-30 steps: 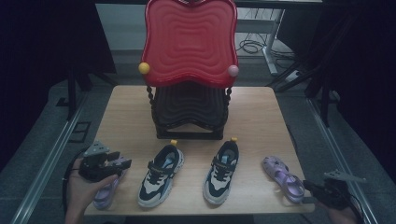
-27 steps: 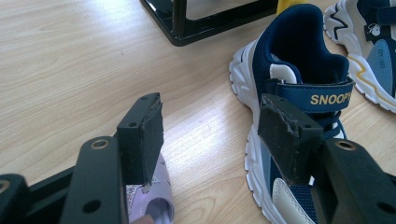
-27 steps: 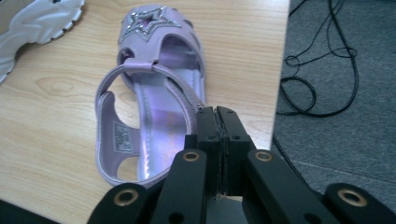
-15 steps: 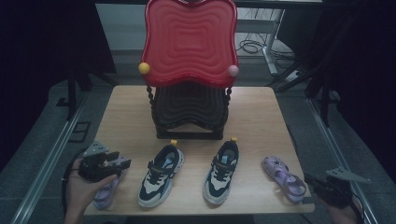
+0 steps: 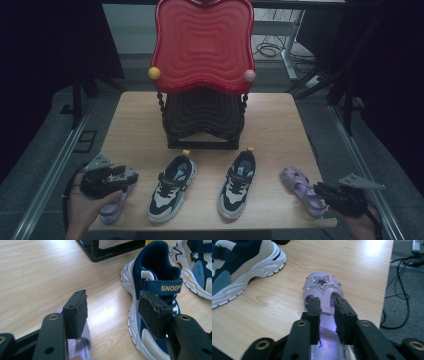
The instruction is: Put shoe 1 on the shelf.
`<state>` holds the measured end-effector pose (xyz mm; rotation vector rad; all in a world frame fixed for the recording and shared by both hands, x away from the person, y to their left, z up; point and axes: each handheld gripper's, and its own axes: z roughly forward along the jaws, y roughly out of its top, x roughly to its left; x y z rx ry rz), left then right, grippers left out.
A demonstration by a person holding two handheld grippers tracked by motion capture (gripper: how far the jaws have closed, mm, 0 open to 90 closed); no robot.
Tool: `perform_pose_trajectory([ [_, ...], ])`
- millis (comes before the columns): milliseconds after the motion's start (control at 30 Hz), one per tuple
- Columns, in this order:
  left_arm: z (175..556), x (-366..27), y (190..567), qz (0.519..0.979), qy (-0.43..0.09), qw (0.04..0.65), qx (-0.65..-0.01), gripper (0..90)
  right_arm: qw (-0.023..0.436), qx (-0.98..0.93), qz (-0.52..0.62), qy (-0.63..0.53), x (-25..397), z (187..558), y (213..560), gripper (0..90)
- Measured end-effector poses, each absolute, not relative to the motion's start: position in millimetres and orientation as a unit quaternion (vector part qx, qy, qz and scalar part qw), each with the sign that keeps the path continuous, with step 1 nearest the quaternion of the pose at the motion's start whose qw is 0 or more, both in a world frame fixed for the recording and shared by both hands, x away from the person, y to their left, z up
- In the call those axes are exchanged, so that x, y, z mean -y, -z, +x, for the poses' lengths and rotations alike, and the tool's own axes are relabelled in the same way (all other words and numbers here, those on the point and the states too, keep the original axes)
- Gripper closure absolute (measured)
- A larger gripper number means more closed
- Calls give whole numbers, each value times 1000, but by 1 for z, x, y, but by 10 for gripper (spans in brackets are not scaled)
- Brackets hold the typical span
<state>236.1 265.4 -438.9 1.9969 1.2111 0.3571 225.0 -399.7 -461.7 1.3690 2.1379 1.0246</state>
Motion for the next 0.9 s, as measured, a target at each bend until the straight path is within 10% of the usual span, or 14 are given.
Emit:
perform_pose_trajectory([
  [900, 192, -297, 459, 779, -132, 341, -510, 420, 187, -790, 469, -349, 388, 205, 470, 644],
])
